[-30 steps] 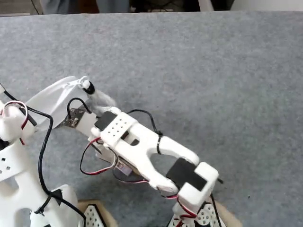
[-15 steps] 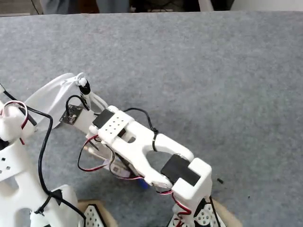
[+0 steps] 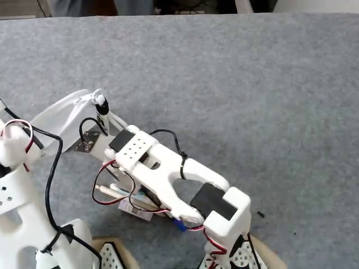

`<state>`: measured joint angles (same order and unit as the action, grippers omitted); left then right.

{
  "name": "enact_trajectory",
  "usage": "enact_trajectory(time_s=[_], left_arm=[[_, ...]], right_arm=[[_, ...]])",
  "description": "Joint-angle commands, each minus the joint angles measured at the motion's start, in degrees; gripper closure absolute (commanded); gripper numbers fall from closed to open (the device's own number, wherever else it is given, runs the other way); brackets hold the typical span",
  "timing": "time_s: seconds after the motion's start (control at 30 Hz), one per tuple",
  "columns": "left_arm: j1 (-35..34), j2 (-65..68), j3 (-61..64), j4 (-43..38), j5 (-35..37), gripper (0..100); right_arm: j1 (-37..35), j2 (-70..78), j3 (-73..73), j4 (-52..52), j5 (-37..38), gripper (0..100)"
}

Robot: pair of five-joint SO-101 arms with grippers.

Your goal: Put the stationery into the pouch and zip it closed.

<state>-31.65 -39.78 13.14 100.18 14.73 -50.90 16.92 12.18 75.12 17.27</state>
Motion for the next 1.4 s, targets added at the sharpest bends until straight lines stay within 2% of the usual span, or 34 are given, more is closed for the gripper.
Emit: enact_trajectory(time_s=[0.0, 0.37, 0.7, 1.07, 1.37], left_arm=[[-0.6, 1.5, -0.7, -0.6, 0.3, 97], [-0.5, 1.8, -0.9, -0.8, 0.3, 97], [-0.4, 2.0, -2.5, -0.7, 0.3, 97], [0.0, 2.0, -2.2, -0.5, -0.1, 97], [0.0, 2.0, -2.2, -0.4, -0.1, 97]], right_arm=[[-0.2, -4.6, -1.5, 1.6, 2.5, 98.5], [-0.2, -16.1, -0.9, 13.0, 6.2, 98.5], [-0.3, -31.5, 10.4, 13.5, 6.9, 98.5], [-0.2, -56.6, 10.9, 13.4, 6.4, 98.5], [4.0, -55.1, 12.0, 14.1, 6.8, 97.8]])
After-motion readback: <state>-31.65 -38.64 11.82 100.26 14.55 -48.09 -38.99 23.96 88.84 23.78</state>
